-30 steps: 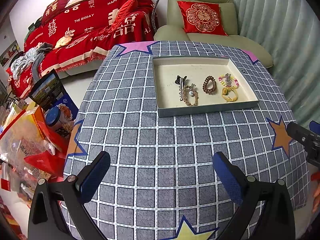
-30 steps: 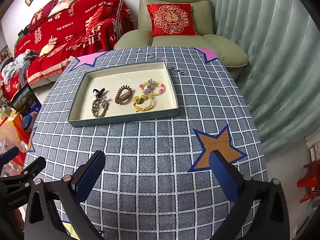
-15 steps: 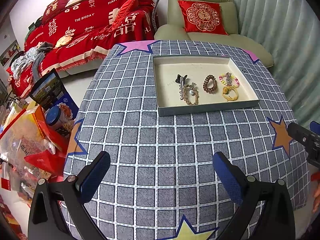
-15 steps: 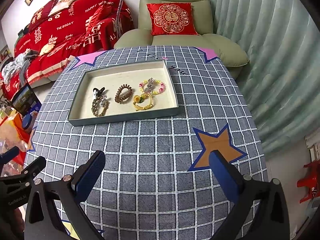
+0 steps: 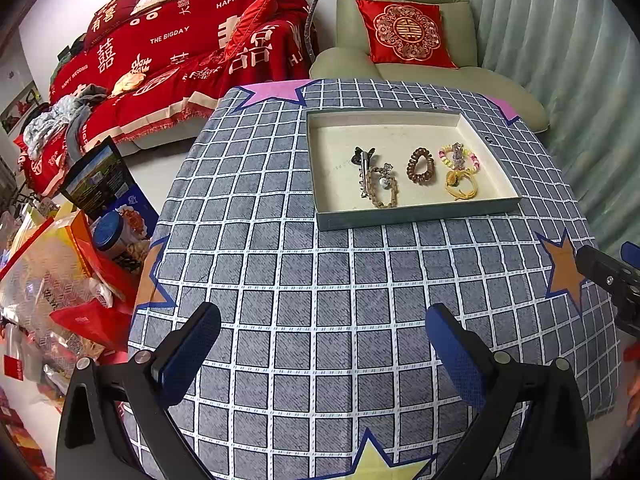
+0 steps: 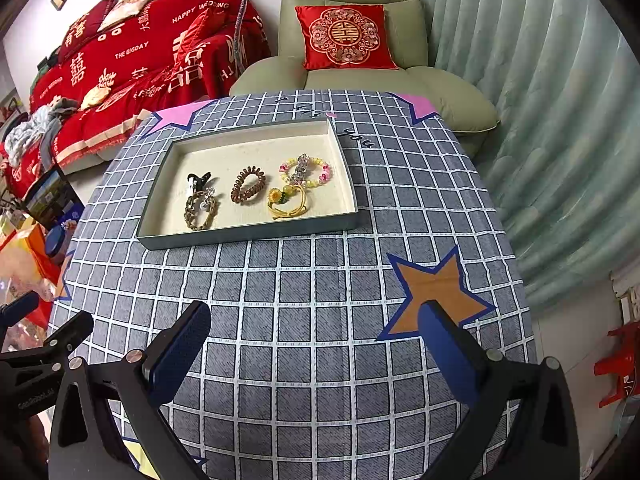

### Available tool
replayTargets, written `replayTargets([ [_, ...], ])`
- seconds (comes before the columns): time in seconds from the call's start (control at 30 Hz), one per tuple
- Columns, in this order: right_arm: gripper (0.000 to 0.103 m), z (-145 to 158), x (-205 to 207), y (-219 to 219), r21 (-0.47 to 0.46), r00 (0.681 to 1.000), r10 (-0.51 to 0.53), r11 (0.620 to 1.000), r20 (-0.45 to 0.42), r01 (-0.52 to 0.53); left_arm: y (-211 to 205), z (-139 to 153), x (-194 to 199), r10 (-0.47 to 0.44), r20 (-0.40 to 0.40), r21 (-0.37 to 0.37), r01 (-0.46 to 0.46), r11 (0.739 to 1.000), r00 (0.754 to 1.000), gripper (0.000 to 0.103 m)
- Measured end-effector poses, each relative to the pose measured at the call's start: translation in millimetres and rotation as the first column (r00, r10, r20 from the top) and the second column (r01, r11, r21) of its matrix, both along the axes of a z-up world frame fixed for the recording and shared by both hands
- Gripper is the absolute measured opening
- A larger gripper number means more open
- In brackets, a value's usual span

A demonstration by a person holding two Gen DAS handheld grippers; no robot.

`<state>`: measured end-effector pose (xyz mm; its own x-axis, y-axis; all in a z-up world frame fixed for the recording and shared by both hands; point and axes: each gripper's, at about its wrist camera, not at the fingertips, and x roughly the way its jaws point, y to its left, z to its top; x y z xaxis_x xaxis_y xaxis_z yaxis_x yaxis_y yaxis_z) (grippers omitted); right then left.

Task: Organize jewelry

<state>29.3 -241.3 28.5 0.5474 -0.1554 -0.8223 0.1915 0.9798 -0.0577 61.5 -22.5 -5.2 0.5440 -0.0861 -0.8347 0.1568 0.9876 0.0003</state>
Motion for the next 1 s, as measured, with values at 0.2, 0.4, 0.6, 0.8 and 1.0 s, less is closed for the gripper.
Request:
replayTargets([
  [0.2, 0.103, 0.2, 0.5, -0.2, 0.000, 1.000, 0.000, 1.000, 0.000, 0.000, 0.2, 0.1, -0.7, 0.001, -0.001, 0.002, -0.001, 1.000, 1.000, 0.103],
  [0.4, 0.103, -0.7, -1.1, 0.0, 0.000, 1.000, 0.003, 1.000, 0.000, -0.003, 1.0, -0.6, -4.7, 0.005, -0.001, 0.004, -0.005, 1.000, 1.000, 0.103],
  [0.6, 0.103, -2.0, -3.3, -0.7, 0.001, 1.000, 0.004, 1.000, -0.001, -0.004, 0.6, -0.4, -5.2, 0.003, -0.002, 0.006, -0.003, 1.000, 1.000, 0.103],
  [0.8, 0.103, -3.6, -6.8, -2.8, 0.002, 1.000, 0.005, 1.000, -0.002, -0.005, -0.6, -0.3, -7.3, 0.003, -0.001, 0.009, -0.003, 1.000, 1.000, 0.103],
  [1.0, 0.103, -3.3, -6.1, -4.2, 0.003, 1.000, 0.006, 1.000, -0.004, -0.006, -1.0, -0.4, -7.8, 0.004, -0.003, 0.010, -0.004, 1.000, 1.000, 0.103],
])
